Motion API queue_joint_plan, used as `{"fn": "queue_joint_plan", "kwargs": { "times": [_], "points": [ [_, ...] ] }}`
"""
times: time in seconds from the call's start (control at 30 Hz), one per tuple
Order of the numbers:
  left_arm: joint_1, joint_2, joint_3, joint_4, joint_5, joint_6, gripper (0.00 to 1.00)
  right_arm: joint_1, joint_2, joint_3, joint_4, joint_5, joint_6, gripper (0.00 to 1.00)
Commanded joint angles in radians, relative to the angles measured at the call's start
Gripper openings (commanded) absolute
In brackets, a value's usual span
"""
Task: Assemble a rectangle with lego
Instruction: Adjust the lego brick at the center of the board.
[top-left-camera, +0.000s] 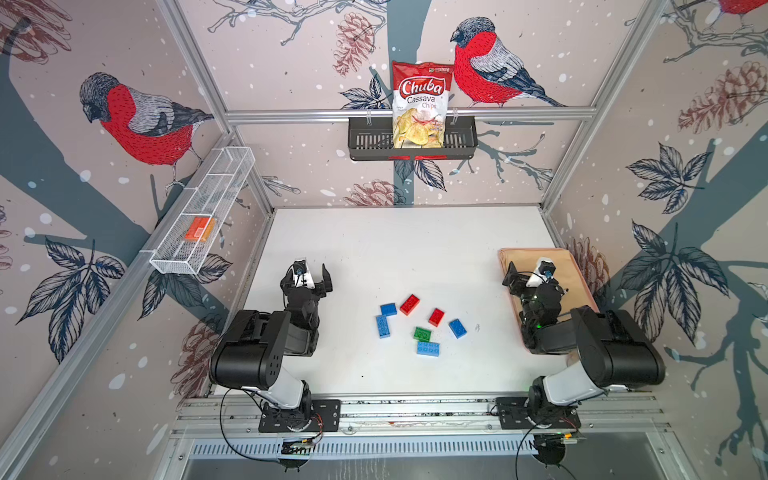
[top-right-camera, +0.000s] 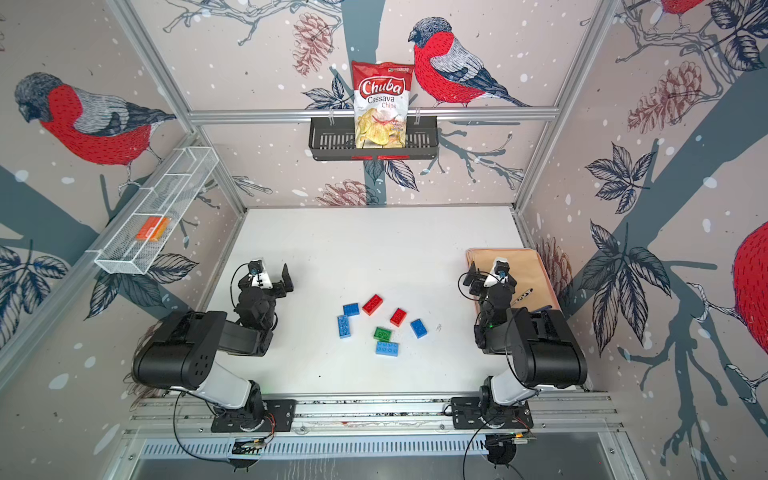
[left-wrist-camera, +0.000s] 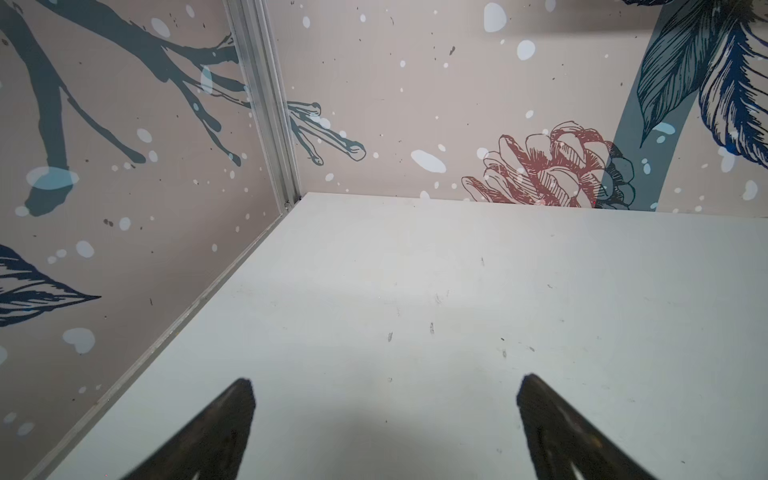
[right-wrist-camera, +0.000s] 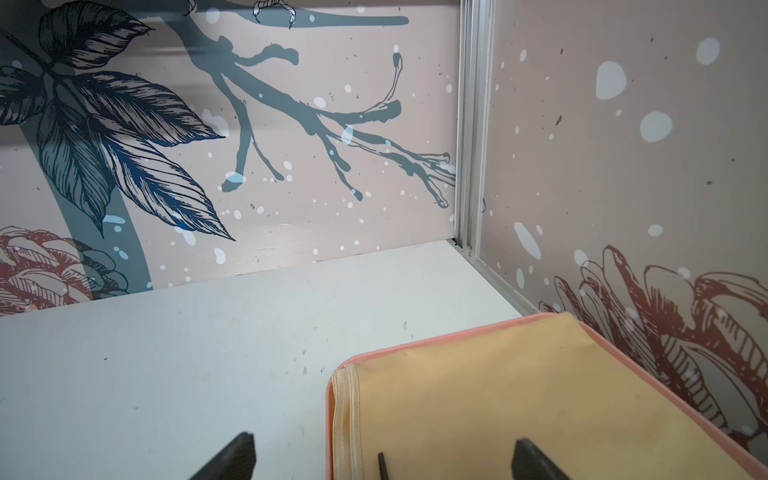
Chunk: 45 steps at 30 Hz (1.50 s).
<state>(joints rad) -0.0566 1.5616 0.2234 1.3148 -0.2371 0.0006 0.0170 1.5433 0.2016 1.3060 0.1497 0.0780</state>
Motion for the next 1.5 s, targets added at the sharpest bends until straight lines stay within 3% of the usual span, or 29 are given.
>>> {"fn": "queue_joint_plan", "kwargs": {
  "times": [0.0, 0.97, 1.07, 1.17, 1.27, 1.33, 1.4, 1.43, 1.47],
  "points": [
    [0.003, -0.002, 0.005, 0.011, 0.008, -0.001, 0.98, 0.0, -0.007, -0.002, 0.023, -0.007, -0.005, 1.0],
    [0.002, -0.003, 0.002, 0.014, 0.007, -0.001, 0.98, 0.006, -0.006, -0.002, 0.023, 0.004, -0.011, 1.0],
    [-0.016, -0.03, 0.003, -0.002, -0.117, -0.018, 0.98, 0.009, -0.009, -0.003, 0.025, 0.012, -0.012, 1.0],
    [-0.026, -0.157, 0.011, -0.119, -0.162, -0.017, 0.98, 0.035, -0.06, 0.044, -0.099, 0.041, -0.039, 1.0],
    [-0.032, -0.334, 0.086, -0.334, -0.159, -0.068, 0.98, 0.122, -0.136, 0.197, -0.405, 0.179, -0.08, 1.0],
    [-0.032, -0.426, 0.147, -0.458, -0.205, -0.242, 0.98, 0.151, -0.151, 0.347, -0.667, 0.23, 0.101, 1.0],
    [-0.027, -0.477, 0.207, -0.608, -0.316, -0.58, 0.98, 0.108, -0.147, 0.466, -0.838, -0.005, 0.262, 1.0],
    [-0.013, -0.496, 0.233, -0.67, -0.275, -0.672, 0.99, 0.076, -0.141, 0.468, -0.811, -0.174, 0.277, 1.0],
    [0.008, -0.512, 0.253, -0.672, -0.158, -0.669, 0.99, 0.035, -0.138, 0.448, -0.748, -0.366, 0.309, 1.0]
  ]
}}
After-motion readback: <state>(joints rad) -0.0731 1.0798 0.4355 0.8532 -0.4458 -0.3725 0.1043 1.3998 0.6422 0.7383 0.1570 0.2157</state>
